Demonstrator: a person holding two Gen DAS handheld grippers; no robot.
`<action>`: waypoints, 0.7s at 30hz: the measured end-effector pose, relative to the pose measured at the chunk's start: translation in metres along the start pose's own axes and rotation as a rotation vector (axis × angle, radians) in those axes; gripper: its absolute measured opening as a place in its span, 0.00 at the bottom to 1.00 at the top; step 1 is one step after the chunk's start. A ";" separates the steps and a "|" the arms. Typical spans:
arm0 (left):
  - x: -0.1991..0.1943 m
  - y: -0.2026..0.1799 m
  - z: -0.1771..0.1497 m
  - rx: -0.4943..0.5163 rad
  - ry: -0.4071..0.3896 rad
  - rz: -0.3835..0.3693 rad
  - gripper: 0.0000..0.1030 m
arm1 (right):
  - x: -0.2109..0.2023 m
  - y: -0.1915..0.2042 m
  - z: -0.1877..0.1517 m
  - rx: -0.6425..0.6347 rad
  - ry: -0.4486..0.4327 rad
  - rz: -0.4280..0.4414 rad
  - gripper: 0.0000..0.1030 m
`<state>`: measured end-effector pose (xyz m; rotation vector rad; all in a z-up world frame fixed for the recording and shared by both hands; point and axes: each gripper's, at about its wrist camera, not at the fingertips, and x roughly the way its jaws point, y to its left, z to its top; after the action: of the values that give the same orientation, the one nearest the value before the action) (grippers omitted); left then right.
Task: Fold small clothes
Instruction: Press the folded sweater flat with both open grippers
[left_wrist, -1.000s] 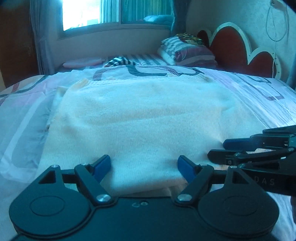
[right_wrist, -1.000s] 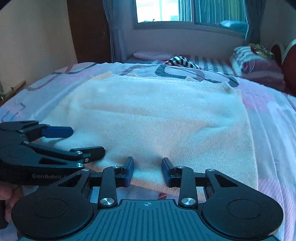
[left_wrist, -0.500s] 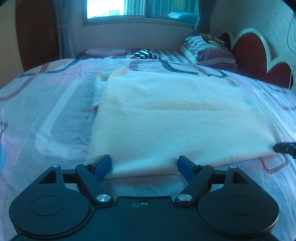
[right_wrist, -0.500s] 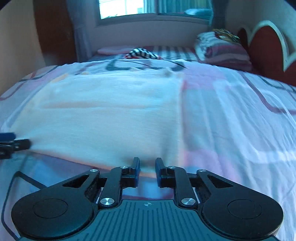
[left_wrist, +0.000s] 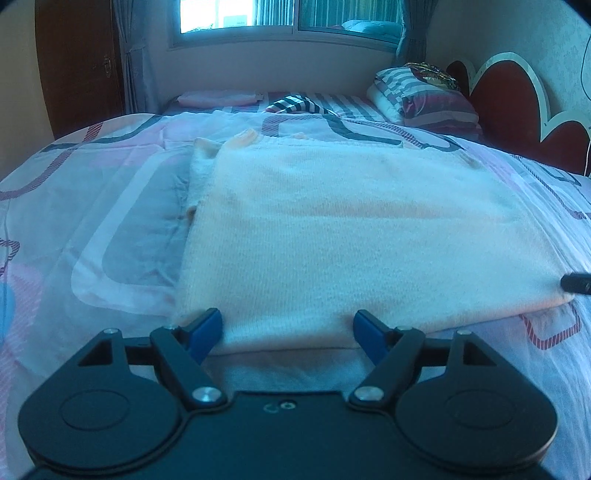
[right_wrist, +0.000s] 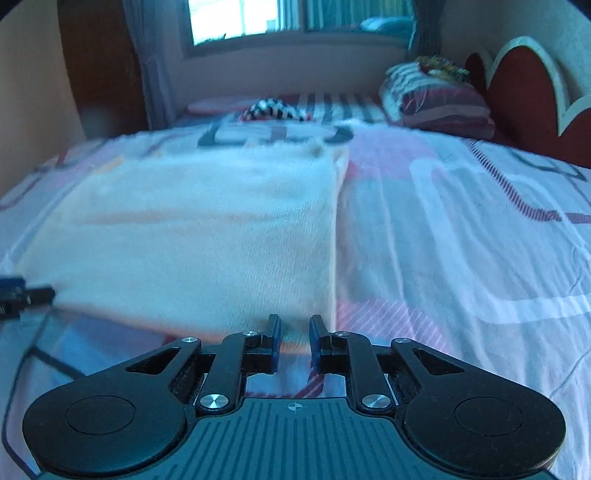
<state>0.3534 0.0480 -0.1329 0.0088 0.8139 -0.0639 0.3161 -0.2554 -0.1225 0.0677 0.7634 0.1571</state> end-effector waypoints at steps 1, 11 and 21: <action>0.000 0.000 0.000 0.001 -0.001 0.001 0.75 | 0.002 0.000 0.000 -0.005 0.014 -0.005 0.16; 0.000 -0.001 0.000 0.011 0.002 -0.001 0.75 | 0.014 0.004 -0.006 -0.061 0.080 -0.017 0.15; -0.004 0.007 -0.002 0.012 0.012 -0.021 0.78 | 0.018 0.004 -0.001 -0.073 0.106 -0.020 0.15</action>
<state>0.3499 0.0558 -0.1312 0.0122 0.8259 -0.0882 0.3274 -0.2487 -0.1350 -0.0176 0.8631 0.1704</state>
